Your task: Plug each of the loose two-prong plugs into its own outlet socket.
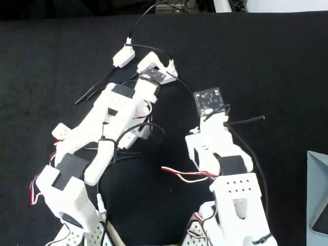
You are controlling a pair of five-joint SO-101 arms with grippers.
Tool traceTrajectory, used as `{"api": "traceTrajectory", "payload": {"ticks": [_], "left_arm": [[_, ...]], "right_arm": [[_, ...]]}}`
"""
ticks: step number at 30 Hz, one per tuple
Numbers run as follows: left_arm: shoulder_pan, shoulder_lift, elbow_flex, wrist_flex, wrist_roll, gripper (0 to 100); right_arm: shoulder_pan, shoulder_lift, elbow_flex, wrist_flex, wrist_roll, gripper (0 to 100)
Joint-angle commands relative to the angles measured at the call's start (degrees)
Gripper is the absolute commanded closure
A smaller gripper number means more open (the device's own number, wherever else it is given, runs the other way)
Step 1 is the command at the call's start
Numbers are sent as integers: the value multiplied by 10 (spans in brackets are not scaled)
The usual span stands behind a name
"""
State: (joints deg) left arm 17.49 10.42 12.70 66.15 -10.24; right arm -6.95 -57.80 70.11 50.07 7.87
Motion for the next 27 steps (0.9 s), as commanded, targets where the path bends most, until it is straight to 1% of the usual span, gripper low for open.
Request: {"api": "traceTrajectory", "payload": {"ticks": [1,6,7,9,12,15,18,21,23,27], "left_arm": [[3,-36,-11,-3,21,790],[-8,-113,-39,81,21,791],[-20,-135,-40,92,22,791],[-42,-181,-29,98,25,792],[-69,-252,22,92,25,791],[-73,-302,101,62,21,786],[-73,-319,189,-6,21,783],[-73,-314,263,-69,21,718],[-73,-305,291,-91,21,681],[-76,-277,293,-130,21,680]], "right_arm": [[4,-7,-39,-2,4,986],[-2,-7,-41,-2,4,986],[-9,-7,-41,-2,4,986],[-26,-7,-41,-2,3,986],[-42,-7,-40,-2,1,986],[-45,-7,-38,-2,1,986],[-45,-6,-36,-2,1,986],[-45,-4,-36,-2,1,986],[-45,-3,-36,-2,1,986],[-45,-3,-30,-3,1,986]]}}
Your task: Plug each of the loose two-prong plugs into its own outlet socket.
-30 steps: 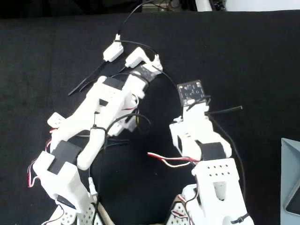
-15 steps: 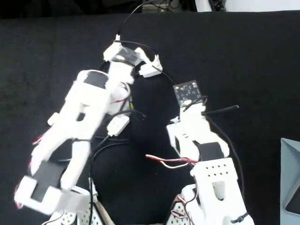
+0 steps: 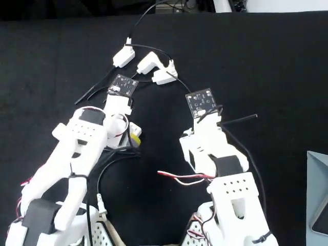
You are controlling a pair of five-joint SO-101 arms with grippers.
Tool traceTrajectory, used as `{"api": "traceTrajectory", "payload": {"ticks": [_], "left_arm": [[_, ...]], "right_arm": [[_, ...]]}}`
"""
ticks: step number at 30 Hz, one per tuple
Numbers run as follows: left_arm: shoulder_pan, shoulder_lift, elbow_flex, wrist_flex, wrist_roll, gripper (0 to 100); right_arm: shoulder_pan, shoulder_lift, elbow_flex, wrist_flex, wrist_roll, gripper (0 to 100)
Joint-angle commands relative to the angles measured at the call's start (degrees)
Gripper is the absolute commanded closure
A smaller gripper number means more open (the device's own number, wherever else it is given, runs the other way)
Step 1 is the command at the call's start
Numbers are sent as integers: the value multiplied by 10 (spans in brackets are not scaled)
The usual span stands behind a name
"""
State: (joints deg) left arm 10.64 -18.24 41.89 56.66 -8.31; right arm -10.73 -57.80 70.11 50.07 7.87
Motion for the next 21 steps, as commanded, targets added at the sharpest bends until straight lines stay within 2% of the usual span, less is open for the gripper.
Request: {"api": "traceTrajectory", "payload": {"ticks": [1,5,8,15,17,21], "left_arm": [[-9,19,1,-51,2,680],[-14,86,0,-107,-1,680],[-18,137,-27,-112,-32,684],[0,183,-66,-113,-43,878],[14,182,-64,-113,-47,898],[37,182,-59,-112,-106,902]], "right_arm": [[-7,-3,-30,-3,1,986],[-7,-3,-30,-3,1,986],[-7,-3,-30,-3,1,986],[-5,-3,-29,-3,4,986],[-5,-3,-29,-7,4,986],[-4,-6,-22,-10,4,986]]}}
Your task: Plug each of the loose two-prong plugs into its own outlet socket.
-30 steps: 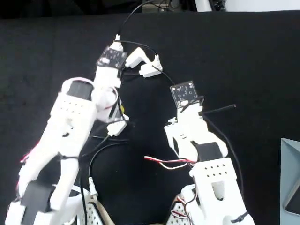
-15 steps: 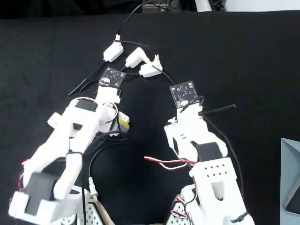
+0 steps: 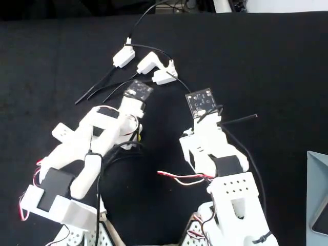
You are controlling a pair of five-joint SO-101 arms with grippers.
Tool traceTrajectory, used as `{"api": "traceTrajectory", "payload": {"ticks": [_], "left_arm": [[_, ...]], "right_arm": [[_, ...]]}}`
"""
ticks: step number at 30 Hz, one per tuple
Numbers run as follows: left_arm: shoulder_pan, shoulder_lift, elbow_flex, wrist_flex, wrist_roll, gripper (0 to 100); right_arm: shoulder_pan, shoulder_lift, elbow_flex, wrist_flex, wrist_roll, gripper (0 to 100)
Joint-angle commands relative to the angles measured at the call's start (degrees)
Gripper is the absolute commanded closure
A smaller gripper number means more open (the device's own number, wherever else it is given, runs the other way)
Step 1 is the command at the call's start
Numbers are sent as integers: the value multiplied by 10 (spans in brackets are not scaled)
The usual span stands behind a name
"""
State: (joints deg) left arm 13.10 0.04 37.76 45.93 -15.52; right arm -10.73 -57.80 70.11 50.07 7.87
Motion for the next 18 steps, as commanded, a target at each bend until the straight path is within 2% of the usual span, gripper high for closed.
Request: {"api": "traceTrajectory", "payload": {"ticks": [1,8,11,15,18], "left_arm": [[19,-1,-15,-4,-44,902],[64,-1,-18,10,-166,897],[61,-1,-20,6,-212,842],[43,-1,-37,7,-185,722],[25,-1,-59,11,-156,695]], "right_arm": [[-4,-7,-22,-10,4,986],[14,-7,-24,-10,5,986],[33,-7,-25,-10,18,986],[34,-7,-25,-10,25,986],[34,-7,-25,-11,25,986]]}}
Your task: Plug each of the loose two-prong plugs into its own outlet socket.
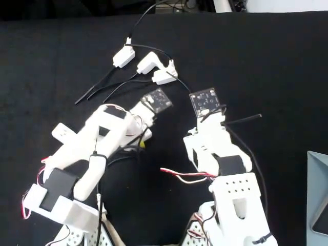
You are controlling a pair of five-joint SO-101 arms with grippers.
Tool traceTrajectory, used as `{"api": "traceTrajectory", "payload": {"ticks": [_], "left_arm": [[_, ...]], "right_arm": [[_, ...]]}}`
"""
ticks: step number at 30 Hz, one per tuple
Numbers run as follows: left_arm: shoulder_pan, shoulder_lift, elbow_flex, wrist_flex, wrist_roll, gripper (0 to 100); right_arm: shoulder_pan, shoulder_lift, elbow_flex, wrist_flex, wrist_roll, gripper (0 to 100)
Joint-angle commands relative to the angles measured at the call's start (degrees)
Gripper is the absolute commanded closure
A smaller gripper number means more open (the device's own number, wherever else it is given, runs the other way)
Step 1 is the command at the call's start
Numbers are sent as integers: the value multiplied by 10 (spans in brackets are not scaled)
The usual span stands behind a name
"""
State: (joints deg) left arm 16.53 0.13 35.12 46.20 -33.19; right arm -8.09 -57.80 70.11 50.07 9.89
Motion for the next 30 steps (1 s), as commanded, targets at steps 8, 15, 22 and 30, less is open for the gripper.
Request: {"api": "traceTrajectory", "payload": {"ticks": [8,15,22,30], "left_arm": [[-50,-67,-75,81,24,694],[-102,-264,-69,152,140,695],[-196,-416,42,150,303,766],[-242,-537,185,142,358,971]], "right_arm": [[7,-7,-25,-18,2,986],[-13,-7,-25,-32,0,986],[-72,-7,-51,-11,-29,986],[-173,-3,-106,2,-81,986]]}}
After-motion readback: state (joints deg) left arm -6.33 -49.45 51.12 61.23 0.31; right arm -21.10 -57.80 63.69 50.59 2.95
